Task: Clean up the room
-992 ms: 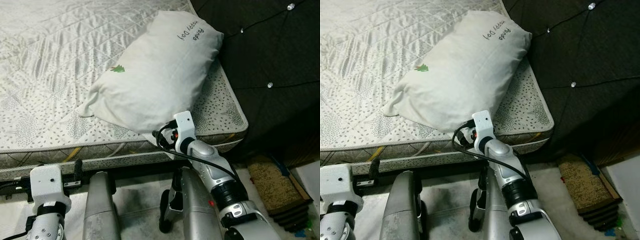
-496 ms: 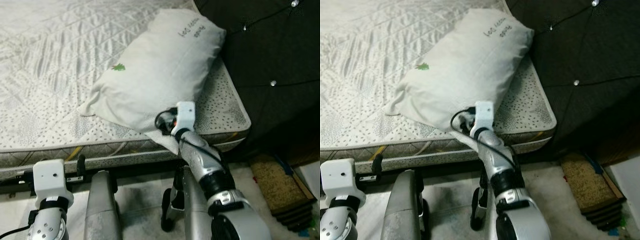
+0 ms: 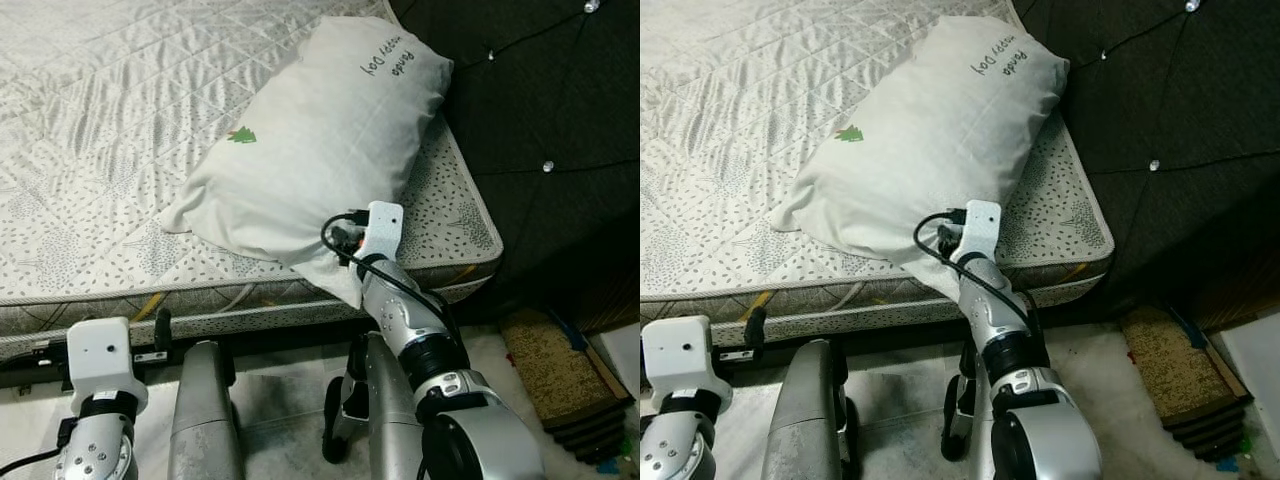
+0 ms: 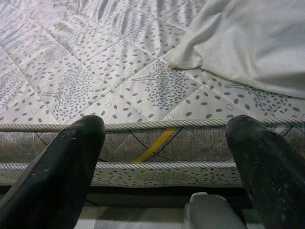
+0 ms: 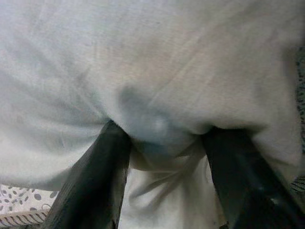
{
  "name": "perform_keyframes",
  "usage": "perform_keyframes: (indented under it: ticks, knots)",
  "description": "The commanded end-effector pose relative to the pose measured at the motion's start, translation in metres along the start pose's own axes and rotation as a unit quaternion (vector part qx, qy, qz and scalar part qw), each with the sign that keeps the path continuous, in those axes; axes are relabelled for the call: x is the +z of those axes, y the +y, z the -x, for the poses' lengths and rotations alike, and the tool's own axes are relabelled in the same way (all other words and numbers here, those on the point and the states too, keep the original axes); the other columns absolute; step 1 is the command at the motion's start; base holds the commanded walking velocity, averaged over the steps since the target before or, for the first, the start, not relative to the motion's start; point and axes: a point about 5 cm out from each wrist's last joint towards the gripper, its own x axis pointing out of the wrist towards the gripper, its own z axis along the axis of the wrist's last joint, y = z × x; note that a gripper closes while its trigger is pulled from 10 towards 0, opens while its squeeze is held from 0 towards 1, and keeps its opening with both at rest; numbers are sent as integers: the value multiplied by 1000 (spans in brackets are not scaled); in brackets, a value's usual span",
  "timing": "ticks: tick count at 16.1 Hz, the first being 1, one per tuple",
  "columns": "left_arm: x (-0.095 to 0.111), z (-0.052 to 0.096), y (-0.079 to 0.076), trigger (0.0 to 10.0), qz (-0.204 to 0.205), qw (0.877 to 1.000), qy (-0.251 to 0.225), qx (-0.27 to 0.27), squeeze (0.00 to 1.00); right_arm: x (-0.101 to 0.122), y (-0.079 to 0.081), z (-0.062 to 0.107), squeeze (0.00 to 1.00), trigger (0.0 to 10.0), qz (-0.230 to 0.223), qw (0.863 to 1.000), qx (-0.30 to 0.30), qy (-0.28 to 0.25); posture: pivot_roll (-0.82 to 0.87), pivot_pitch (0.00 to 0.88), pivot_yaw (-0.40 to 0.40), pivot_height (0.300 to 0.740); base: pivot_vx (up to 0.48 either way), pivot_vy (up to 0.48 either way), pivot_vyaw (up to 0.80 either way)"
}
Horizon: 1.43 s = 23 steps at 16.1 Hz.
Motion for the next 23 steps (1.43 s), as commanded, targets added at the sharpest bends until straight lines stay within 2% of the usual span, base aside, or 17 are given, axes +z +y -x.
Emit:
perform_keyframes:
  ticks: [1, 4, 7, 10, 12, 14, 15, 16, 17, 19, 23]
  knots:
    - [-4, 2, -2, 10000, -4, 1000, 12, -10, 0, 8, 30, -2, 0, 0, -29, 999, 30, -12, 214, 225, -87, 579, 0, 0, 0]
    - [-4, 0, -4, 10000, 1, 1000, 12, -14, 0, 9, 28, -3, 0, 0, -29, 999, 33, -16, 217, 218, -85, 579, 0, 0, 0]
    - [-4, -2, -5, 10000, 6, 1000, 12, -15, 0, 20, 16, -9, 0, 0, -13, 999, 27, -20, 215, 206, -88, 579, 0, 0, 0]
    - [-4, -6, -8, 10000, 10, 1000, 7, -17, 0, 30, 2, -16, 0, 0, 22, 999, 35, -8, 208, 185, -96, 579, 0, 0, 0]
    - [-3, -12, -11, 10000, 15, 1000, 0, -17, 0, 50, -13, -19, 0, 0, 48, 998, 39, -17, 201, 165, -100, 579, 0, 0, 0]
    - [-2, -16, -13, 10000, 17, 1000, -4, -17, 0, 77, -36, -19, 0, 0, 71, 996, 9, -45, 198, 157, -102, 579, 0, 0, 0]
    - [-2, -18, -14, 10000, 18, 1000, -6, -17, 0, 99, -56, -17, 0, 0, 81, 994, -20, -70, 193, 142, -104, 579, 0, 0, 0]
    - [-2, -19, -14, 10000, 18, 1000, -6, -17, 0, 104, -60, -16, 0, 0, 82, 993, -28, -75, 191, 140, -104, 579, 0, 0, 0]
    - [-3, -21, -15, 10000, 19, 1000, -7, -17, 0, 129, -84, -9, 0, 0, 86, 988, -69, -104, 185, 130, -105, 579, 0, 0, 0]
    - [-3, -24, -16, 10000, 20, 1000, -11, -14, 0, 157, -112, 3, 0, 0, 103, 981, -100, -134, 177, 123, -106, 579, 0, 0, 0]
    - [-4, -27, -17, 10000, 20, 1000, -12, -9, 0, 168, -145, 17, 0, 0, 126, 971, -149, -141, 167, 115, -110, 579, 0, 0, 0]
